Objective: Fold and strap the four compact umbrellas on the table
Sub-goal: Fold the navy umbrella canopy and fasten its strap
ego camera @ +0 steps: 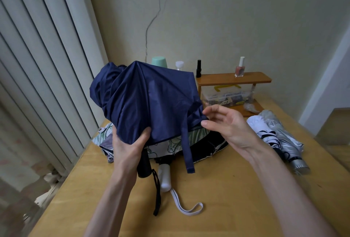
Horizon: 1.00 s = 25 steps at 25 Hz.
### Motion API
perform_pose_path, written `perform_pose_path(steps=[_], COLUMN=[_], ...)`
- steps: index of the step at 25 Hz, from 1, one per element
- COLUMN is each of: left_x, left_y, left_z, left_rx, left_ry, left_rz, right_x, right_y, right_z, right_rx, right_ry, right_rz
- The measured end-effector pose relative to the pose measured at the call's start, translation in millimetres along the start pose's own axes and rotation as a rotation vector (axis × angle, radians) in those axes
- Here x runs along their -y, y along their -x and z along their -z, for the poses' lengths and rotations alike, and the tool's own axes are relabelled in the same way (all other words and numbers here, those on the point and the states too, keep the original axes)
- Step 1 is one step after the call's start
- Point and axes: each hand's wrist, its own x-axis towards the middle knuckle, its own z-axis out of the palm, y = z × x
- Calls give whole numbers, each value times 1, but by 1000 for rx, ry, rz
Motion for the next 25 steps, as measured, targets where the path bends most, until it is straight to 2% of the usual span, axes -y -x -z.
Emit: perform_pose_path(steps=[4,8,11,14,16,18,20,23,25], left_x=[4,6,6,5,4,2,2,1,-1], left_y=[0,2,3,4,4,3,1,-3,-4], left_z=[-3,-7,-9,-11,-9,-7,-3,4,7], left_rx=[-20,-55,-82,-87,-75,-56,-49,-8,63], left_ry=[2,15,38,55,64,78,68,42,-15], left_rz=[6,13,26,38,40,43,43,41,14], right_x=[-12,-26,-28,-31,-37,-44,-42,-25,-23], right_y=[-3,0,6,8,7,5,0,-6,-9], right_z=[-9,-30,-36,-32,-30,-28,-21,-6,-1], right_rx=[-202,-471,-614,-672,-645,-587,-462,-137,-144], right_ry=[465,959,1120,1105,1082,1003,756,179,80], right_rz=[206,498,622,681,714,665,508,122,-40])
